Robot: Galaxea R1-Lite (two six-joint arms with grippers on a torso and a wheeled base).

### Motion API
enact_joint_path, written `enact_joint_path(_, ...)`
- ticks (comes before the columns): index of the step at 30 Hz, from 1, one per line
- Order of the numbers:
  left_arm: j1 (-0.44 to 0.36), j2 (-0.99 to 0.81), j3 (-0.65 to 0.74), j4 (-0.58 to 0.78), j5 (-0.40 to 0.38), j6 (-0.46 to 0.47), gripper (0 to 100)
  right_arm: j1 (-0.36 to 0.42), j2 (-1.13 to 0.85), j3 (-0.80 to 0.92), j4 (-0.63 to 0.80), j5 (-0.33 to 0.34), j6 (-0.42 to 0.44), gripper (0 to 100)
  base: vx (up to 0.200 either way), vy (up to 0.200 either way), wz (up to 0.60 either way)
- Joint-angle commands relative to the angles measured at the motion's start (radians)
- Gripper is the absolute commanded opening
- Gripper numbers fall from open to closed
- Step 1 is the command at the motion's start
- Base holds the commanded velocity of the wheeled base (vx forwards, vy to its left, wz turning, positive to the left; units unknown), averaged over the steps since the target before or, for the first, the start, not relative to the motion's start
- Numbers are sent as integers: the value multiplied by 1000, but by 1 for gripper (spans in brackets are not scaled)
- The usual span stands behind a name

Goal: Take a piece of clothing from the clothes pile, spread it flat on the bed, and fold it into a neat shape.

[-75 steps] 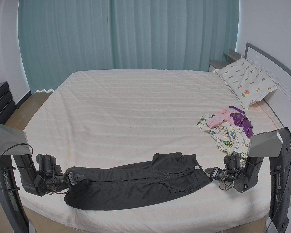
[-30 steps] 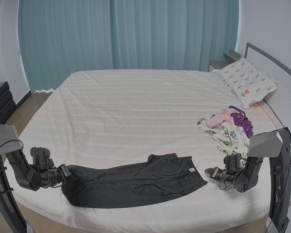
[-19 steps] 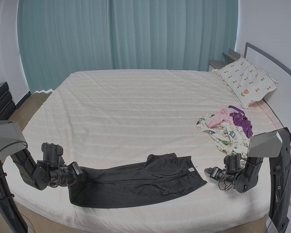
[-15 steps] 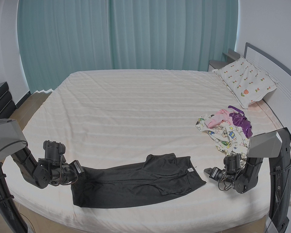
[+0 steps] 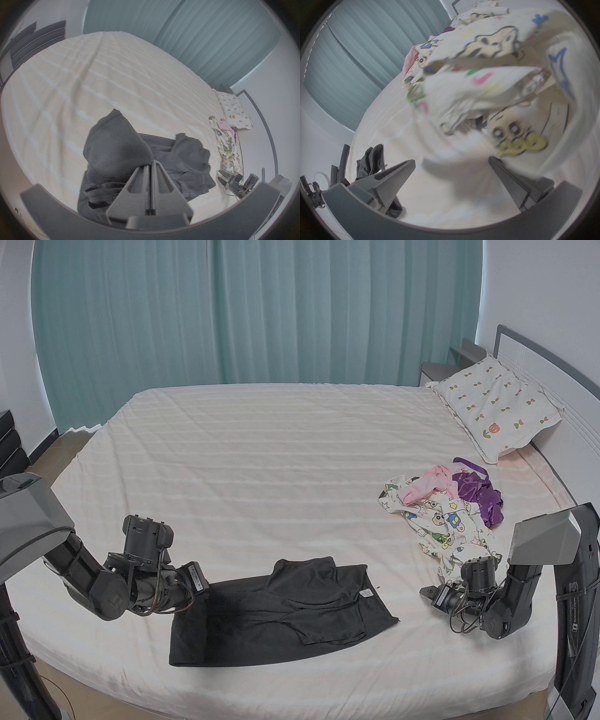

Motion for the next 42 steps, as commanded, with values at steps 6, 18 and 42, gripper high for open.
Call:
enact_joint_path(6,-79,104,-200,106,38,-2,0,0,2,1,0,-2,2,100,0,-200,0)
enact_joint_path(18,-158,240,-413,205,46,-57,0,0,2,1,0,-2,1,100,0,-167,0)
enact_joint_path(42,-240,318,-558,198,29,-167,100,2,3,-1,0,-2,1,100,0,0,0)
